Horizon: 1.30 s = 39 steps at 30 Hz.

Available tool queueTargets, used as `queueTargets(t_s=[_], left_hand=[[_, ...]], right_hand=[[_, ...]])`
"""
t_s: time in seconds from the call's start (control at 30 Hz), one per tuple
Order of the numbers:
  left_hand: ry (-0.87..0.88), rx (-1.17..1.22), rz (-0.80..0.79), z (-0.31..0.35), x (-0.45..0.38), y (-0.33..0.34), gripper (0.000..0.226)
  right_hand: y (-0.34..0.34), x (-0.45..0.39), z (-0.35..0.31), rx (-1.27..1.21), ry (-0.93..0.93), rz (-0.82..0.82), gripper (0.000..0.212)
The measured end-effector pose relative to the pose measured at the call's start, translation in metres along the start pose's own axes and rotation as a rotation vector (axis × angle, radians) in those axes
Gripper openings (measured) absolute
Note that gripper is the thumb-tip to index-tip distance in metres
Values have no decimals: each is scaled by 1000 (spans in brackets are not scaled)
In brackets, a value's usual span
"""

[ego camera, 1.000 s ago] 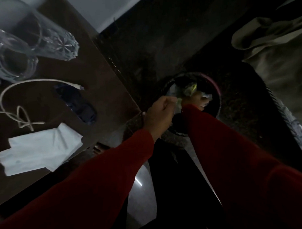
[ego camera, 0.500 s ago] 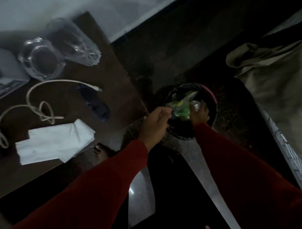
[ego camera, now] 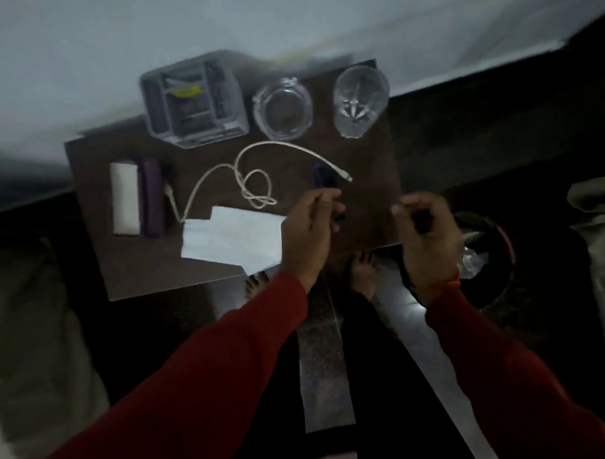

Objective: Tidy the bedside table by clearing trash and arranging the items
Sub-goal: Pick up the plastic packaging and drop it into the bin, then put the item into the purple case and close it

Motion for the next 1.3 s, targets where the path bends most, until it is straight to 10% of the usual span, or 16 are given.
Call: queueTargets(t_s=[0.2, 0.27, 0.4, 0.5, 0.93, 1.07, 1.3], left_hand=[[467, -344, 366, 34, -10, -92, 21], [331, -502, 461, 40, -15, -117, 38], [49, -671, 307, 26, -33, -160, 54], [121, -703, 264, 27, -38, -182, 19], [484, -515, 186, 30, -11, -200, 32], [334, -525, 433, 29, -24, -235, 42], [-145, -561, 552, 18, -77, -288, 59]], right_hand=[[86, 4, -82, -111, -51, -361, 19], [114, 2, -101, -172, -33, -420, 15], [157, 2, -123, -126, -146, -496, 40], [172, 10, -138, 69, -329, -514, 60], [183, 15, -144, 263, -537, -412, 56], [151, 5, -121, 484, -392, -116, 51], [126, 13, -68, 813, -37, -199, 66]])
Point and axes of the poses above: each hand's wrist, its own x-axis away from the middle knuckle, its own y-axis out of the palm, z = x × y, the point moved 2 cm from there along -x, towards the middle knuckle, and after that the axes turned 15 degrees about x, right-handed, at the moved point
